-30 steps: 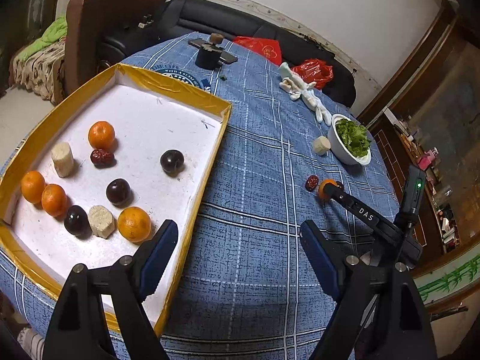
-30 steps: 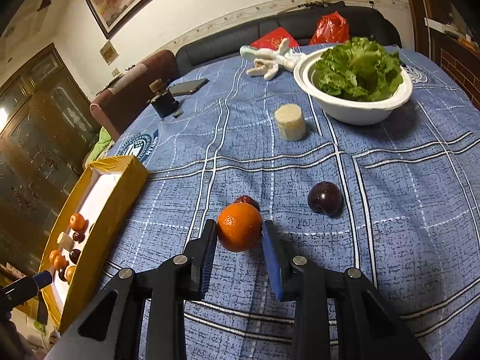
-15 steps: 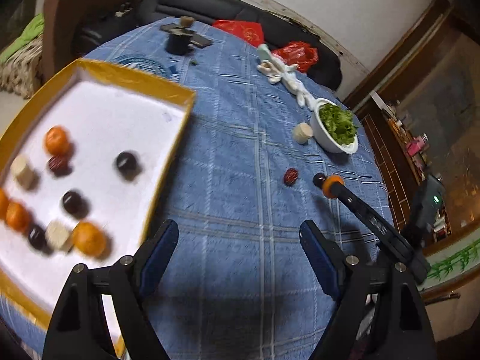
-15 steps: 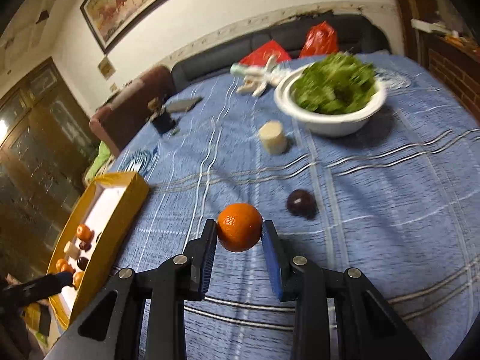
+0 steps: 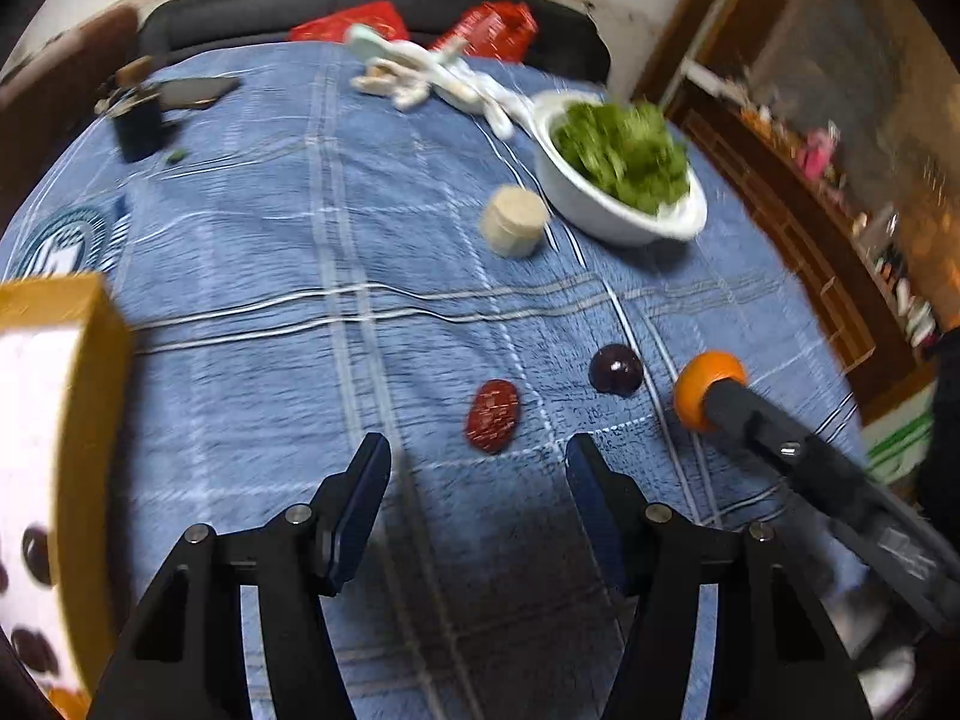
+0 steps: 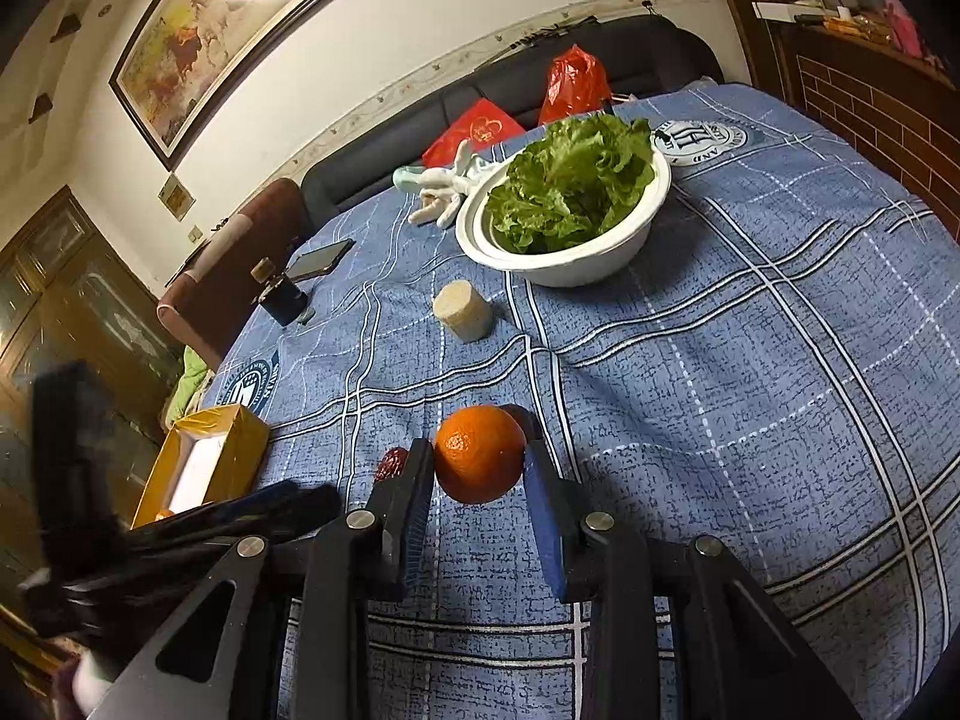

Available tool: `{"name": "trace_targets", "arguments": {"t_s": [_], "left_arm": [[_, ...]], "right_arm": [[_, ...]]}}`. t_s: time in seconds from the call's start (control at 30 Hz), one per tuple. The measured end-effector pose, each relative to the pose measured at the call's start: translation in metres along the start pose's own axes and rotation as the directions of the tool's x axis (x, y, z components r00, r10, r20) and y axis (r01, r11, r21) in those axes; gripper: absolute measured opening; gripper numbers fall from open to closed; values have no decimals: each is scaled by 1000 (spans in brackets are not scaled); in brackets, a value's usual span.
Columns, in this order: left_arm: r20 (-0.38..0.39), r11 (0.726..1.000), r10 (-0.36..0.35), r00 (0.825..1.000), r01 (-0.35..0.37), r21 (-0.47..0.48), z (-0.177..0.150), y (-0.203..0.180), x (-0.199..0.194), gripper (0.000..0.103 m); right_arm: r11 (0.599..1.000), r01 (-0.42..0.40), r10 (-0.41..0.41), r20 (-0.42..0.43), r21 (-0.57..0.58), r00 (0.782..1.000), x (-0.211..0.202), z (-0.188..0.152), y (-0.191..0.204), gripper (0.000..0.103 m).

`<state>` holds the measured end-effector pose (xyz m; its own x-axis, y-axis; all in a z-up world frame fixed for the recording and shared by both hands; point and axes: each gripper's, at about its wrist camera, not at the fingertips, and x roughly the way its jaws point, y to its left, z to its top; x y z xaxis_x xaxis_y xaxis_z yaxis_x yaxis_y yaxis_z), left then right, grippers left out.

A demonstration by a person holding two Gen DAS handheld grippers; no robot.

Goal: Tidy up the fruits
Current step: 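Grasp a red date with the left tool while the right tool holds the orange, then carry the date and orange into the tray and open both tools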

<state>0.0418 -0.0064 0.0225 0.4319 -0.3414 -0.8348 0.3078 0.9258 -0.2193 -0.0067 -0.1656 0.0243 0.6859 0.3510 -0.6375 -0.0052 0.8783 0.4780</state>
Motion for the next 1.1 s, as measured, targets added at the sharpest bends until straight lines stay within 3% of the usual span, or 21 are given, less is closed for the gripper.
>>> {"name": "trace_targets", "arguments": {"t_s": [0.2,0.27,0.5,0.63,0.77,0.93,1.1], "left_arm": [[3,991,91,996,-91,103,8,-23,27,42],[17,983,132,991,-133,124,9,-25,29,21],[50,991,120,992,-123,60,5,-11,12,21],[80,997,70,994,-69,-22,-6,6,-22,21],[130,994,65,989,-53,-92,-21,27,-60,21],[228,979,115,967,-71,-193,-50,71,-123,22],[302,933,204,931,-92,-347,-90,138,-186,22]], "right_arm": [[1000,-12,12,5,8,1000,-2,1,0,34],[1000,-14,14,7,10,1000,-2,2,-1,34],[1000,-11,11,-3,3,1000,1,-1,1,34],[999,-35,35,-7,-3,999,3,-2,3,34],[999,-48,48,-19,-14,999,7,-4,7,34],[998,-47,46,-20,-45,999,10,-8,13,34],[995,-24,22,-19,-98,1000,14,-17,26,34]]}}
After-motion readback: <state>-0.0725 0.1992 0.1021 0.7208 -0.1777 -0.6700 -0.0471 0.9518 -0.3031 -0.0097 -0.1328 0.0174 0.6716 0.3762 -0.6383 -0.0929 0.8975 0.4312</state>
